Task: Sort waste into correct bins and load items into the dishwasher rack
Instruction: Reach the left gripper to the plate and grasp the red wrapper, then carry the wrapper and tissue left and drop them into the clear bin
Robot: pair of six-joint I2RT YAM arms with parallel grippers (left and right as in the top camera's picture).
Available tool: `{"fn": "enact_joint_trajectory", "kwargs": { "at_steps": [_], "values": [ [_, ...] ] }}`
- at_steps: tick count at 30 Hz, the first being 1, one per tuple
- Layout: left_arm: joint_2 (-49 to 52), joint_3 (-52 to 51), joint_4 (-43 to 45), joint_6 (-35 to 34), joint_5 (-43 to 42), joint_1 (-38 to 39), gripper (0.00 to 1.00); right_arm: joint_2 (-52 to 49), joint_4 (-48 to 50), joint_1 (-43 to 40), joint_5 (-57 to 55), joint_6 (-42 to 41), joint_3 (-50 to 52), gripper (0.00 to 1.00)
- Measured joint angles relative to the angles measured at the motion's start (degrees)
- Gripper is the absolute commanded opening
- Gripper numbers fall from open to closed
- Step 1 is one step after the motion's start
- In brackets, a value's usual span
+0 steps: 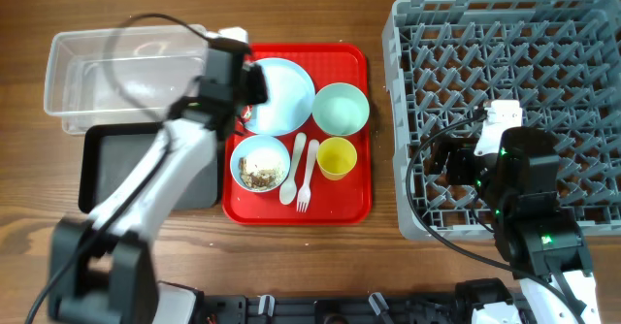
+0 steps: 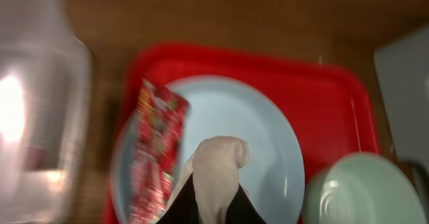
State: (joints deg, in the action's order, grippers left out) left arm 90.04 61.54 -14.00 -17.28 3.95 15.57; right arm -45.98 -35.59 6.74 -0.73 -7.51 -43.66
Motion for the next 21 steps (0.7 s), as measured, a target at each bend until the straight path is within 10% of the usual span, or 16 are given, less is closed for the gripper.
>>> {"fn": "enact_joint_trajectory", "kwargs": {
  "at_steps": [5,7,9,21],
  "values": [
    [-4.7,0.4,0.0,-0.2,2.4,-13.3,0.22,0.0,0.0,0.0,0.0,0.0,0.0,1.0],
    [-4.2,0.4,-0.1,0.0,2.7,-17.1,0.64,0.0,0.0,0.0,0.0,0.0,0.0,1.0],
    [-3.2,0.4,0.3,0.0,2.9,-19.6,0.73,0.0,0.0,0.0,0.0,0.0,0.0,1.0],
    [-2.3,0.4,-3.1,0.0,-0.2,-3.5,0.78,0.0,0.0,0.0,0.0,0.0,0.0,1.0]
  ]
}}
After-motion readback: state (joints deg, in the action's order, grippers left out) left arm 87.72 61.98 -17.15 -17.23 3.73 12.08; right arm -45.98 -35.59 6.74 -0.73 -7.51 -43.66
